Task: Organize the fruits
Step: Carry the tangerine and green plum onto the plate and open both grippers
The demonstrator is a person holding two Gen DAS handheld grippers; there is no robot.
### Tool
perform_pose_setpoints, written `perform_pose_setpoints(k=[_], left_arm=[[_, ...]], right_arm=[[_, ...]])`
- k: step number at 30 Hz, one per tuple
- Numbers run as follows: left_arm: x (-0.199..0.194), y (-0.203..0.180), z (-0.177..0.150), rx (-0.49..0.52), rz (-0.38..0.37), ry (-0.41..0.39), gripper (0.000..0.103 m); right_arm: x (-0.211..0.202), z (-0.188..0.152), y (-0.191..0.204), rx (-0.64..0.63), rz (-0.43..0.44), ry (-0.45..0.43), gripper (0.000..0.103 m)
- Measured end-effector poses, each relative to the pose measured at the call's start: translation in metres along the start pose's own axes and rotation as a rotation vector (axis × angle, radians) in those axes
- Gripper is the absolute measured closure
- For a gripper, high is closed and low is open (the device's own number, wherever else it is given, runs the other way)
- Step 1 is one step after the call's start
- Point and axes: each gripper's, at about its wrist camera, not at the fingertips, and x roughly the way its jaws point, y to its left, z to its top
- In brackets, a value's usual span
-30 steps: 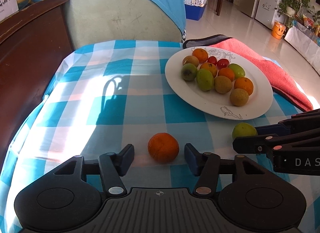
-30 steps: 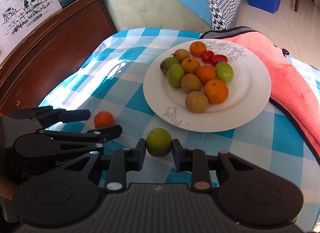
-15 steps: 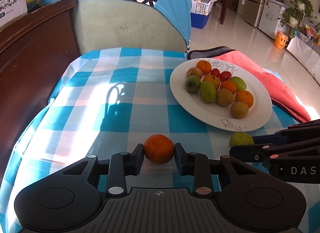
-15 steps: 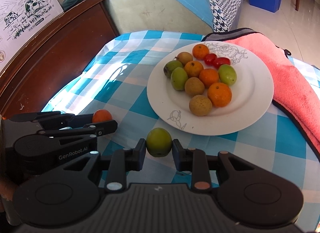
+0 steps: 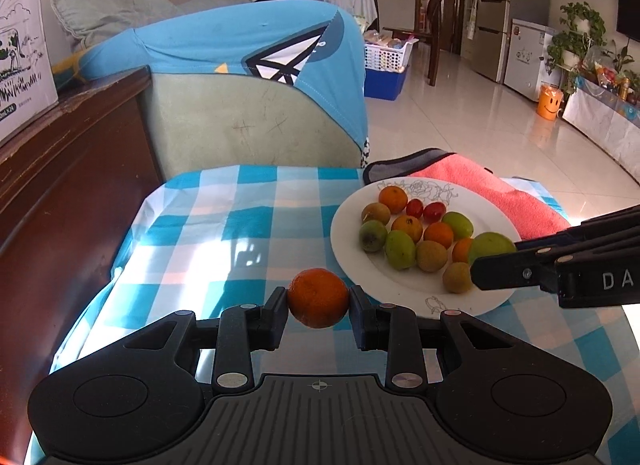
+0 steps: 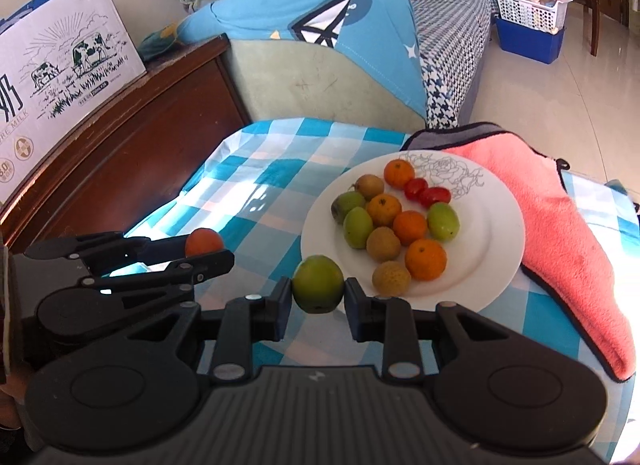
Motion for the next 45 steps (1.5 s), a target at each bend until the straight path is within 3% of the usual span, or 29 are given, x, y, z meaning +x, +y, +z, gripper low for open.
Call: perform_pose_setpoints(k=[6, 12, 31, 45], left_arm=[[0.000, -0.008, 0.012, 0.018, -0.026, -0.047, 0.073], [0.006, -0.017, 0.024, 0.005, -0.075, -0.068, 0.073], [0.050, -0.039, 0.023, 0.004, -0.126, 0.002, 0.073], [0.068, -0.049, 0.025, 0.000, -0.105, 0.036, 0.071]], right_arm=[[-0.022, 0.024, -0.028, 0.030, -0.052, -0.078, 0.074], [-0.023, 0.036, -0.055, 0.049, -0.120, -0.097, 0.074], [0.024, 0.028, -0.077, 0.129, -0.153, 0.037, 0.074], [0.043, 0.026, -0.084, 0.184, -0.182, 0.065, 0.073]])
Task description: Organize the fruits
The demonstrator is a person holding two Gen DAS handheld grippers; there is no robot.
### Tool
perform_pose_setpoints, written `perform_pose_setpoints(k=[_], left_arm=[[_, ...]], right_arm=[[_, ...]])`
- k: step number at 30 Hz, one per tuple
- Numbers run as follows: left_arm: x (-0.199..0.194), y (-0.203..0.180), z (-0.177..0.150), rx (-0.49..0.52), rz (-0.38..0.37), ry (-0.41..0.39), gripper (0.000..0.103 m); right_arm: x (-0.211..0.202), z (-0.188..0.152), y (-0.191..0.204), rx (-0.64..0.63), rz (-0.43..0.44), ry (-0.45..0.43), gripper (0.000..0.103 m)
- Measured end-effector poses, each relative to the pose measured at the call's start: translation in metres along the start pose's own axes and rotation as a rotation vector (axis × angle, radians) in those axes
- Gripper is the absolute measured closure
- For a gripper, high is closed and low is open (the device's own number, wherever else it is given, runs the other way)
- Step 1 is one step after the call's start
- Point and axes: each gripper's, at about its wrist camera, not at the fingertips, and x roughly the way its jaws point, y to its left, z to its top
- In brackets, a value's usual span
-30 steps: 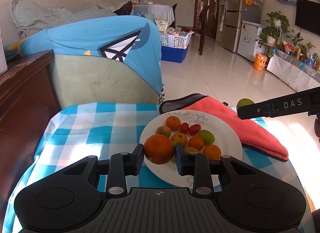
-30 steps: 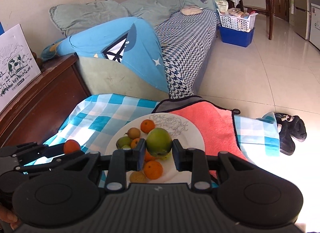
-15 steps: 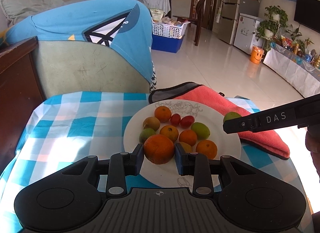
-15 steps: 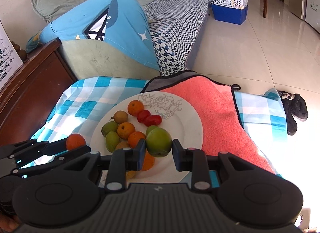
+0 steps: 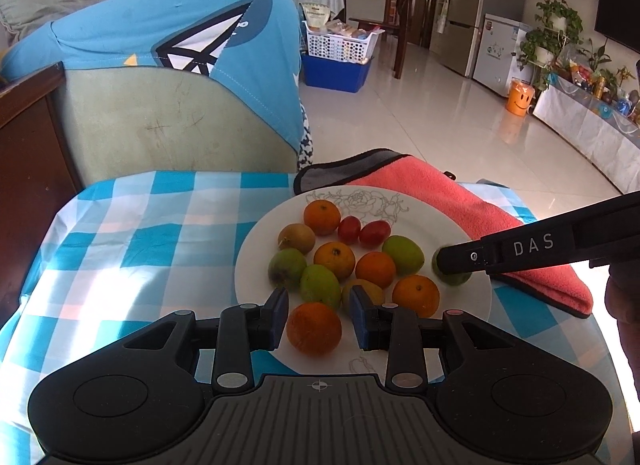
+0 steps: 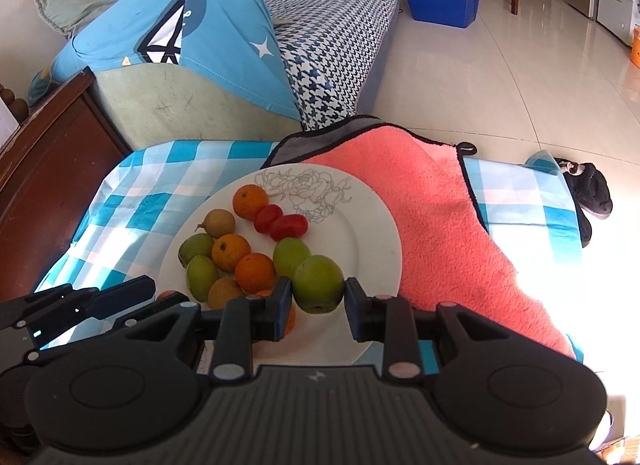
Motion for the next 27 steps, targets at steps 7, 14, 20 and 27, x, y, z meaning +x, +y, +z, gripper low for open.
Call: perform_pose_setpoints(k=[7, 14, 20, 27], left_arm=[[-0.007, -0.002, 0.003, -0.011, 0.053, -0.008, 0.030], [-0.015, -0.005, 0.007, -0.002, 0.089, 0.014, 0.016], [-0.022, -0.004, 0.005, 0.000, 0.129, 0.059, 0.012], [-0.040, 0.002, -0.003, -0.015, 0.178, 0.091, 0.011]], right_arm=[[-0.006, 0.004, 0.002, 0.023, 0.038, -0.031, 0.071], [-0.014, 0.006, 0.007, 0.012, 0.026, -0.058, 0.057], [-0.024, 0.005, 0.010, 0.001, 0.009, -0.073, 0.044], [-0.041, -0.003, 0.016, -0.014, -0.039, -0.081, 0.024]])
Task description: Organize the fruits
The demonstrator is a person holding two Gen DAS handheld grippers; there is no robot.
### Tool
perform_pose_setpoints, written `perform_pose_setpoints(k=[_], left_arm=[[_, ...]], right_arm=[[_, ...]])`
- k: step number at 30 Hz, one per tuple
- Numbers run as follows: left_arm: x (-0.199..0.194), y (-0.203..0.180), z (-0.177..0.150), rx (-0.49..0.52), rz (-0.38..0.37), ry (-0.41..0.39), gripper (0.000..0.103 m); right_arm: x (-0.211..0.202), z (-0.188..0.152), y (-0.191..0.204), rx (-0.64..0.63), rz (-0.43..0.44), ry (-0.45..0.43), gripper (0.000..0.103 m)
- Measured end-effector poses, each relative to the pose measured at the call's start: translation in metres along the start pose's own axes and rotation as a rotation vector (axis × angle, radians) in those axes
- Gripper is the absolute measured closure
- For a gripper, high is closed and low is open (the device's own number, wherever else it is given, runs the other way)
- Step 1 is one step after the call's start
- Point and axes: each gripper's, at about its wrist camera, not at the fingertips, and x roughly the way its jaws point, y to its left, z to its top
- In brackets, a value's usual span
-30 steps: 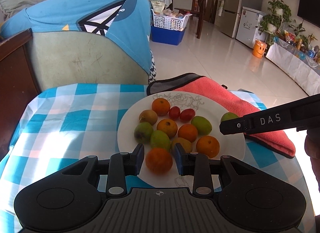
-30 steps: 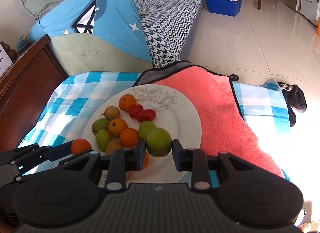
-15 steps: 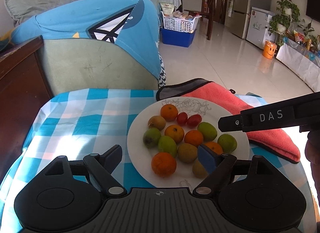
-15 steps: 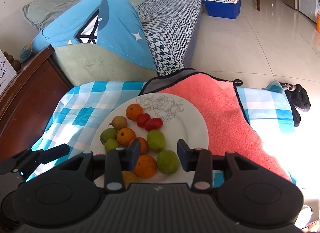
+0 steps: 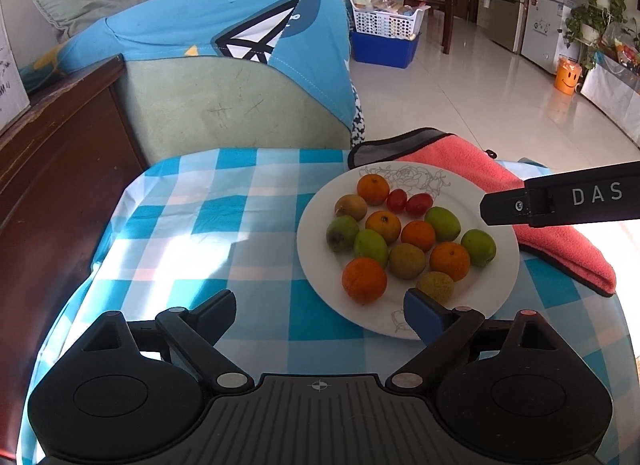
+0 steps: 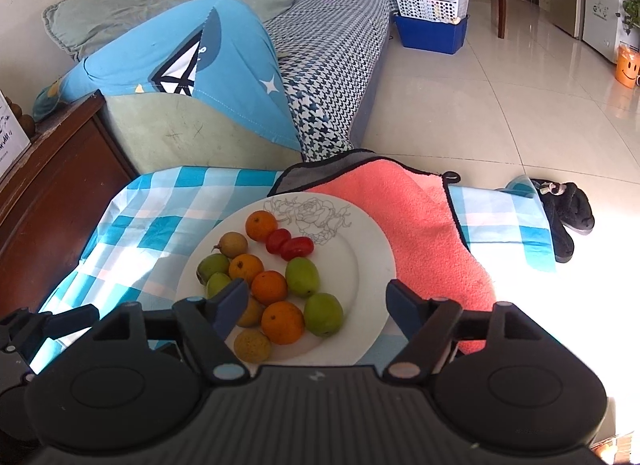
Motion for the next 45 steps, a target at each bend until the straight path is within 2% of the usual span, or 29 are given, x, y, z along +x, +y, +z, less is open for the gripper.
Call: perform_pose_setpoints(k=[3, 10, 23, 45], left_arm=[[-0.007, 0.007, -0.004, -0.026, 0.029, 0.009, 0.011], [-0.017, 0.021, -0.009, -0.074, 0.046, 0.044, 0.010], [-0.023, 0.029, -0.017, -0.078, 0.075, 0.083, 0.011], [-0.001, 0.024, -0.019, -0.044, 0.102, 0.130, 0.010]], right_arm=[[-0.006, -0.005, 0.002, 0.010, -0.052, 0.032, 0.014], [-0.017, -0.029, 0.004, 0.014, -0.117, 0.093, 0.012], [-0.018, -0.046, 0.024, -0.082, -0.148, 0.129, 0.009], [-0.006, -0.052, 0.032, -0.152, -0.150, 0.169, 0.008]])
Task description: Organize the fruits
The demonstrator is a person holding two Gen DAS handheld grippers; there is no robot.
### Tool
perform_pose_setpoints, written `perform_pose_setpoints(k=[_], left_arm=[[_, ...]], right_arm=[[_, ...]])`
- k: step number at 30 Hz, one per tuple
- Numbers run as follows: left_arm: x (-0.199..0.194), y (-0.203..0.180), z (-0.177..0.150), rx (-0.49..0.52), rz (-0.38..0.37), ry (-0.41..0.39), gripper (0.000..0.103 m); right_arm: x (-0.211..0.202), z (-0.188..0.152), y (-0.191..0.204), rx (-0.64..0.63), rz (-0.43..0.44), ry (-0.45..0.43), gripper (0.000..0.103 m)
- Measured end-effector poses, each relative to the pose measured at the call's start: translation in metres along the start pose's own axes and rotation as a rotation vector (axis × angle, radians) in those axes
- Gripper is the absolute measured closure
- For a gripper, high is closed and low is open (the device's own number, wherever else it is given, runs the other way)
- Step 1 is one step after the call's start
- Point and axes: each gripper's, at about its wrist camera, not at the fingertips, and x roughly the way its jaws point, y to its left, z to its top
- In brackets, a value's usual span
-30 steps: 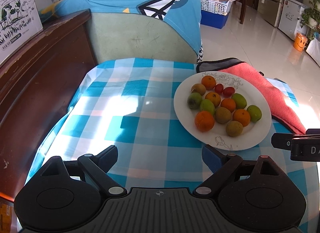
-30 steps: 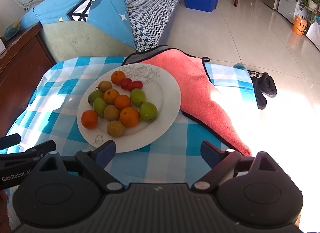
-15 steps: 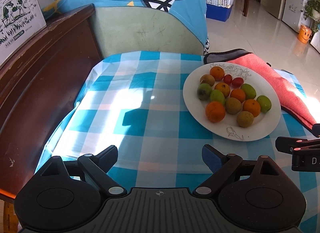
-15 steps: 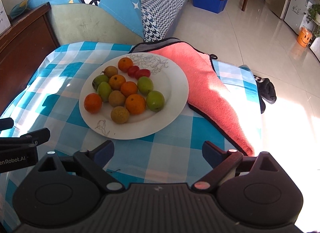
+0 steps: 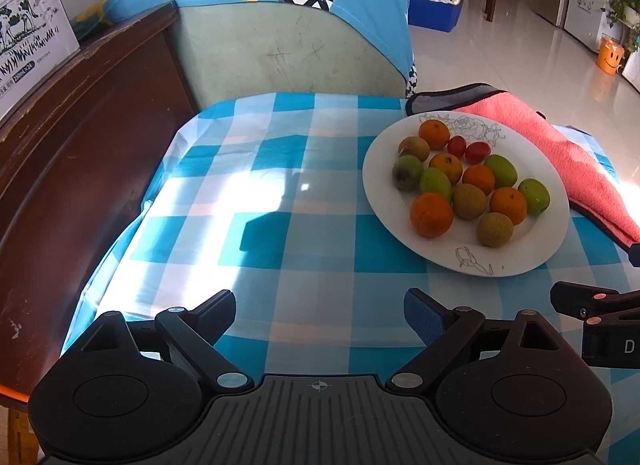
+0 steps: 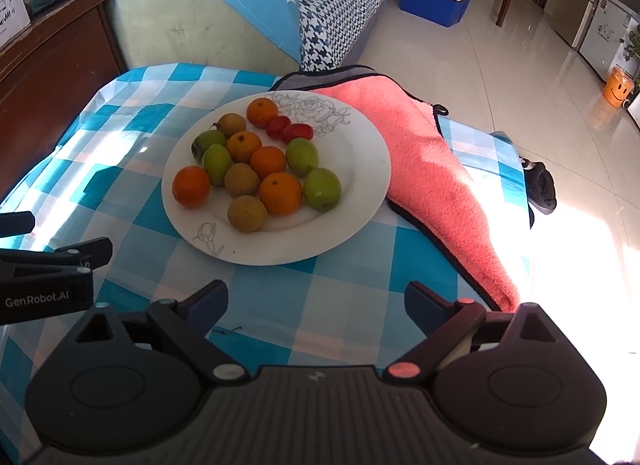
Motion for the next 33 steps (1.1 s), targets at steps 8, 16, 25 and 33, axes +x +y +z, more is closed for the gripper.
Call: perform_pose_setpoints(k=[8, 16, 25, 33], left_arm=[[0.001, -0.006, 0.001, 0.025, -0.010, 0.003, 0.010], [0.000, -0.012, 0.000, 0.050, -0.022, 0.002, 0.010], [0.000, -0.014, -0.001, 0.065, -0.030, 0.003, 0.010], [0.000, -0.016, -0.002, 0.072, -0.026, 0.004, 0.010]], right_arm=[[0.002, 0.000, -0.002, 0.006, -0.013, -0.003, 0.008], [0.005, 0.000, 0.000, 0.002, -0.018, 0.003, 0.008], [0.006, 0.000, 0.002, 0.000, -0.016, 0.000, 0.008], [0.007, 0.001, 0.003, -0.003, -0.013, 0.001, 0.008]])
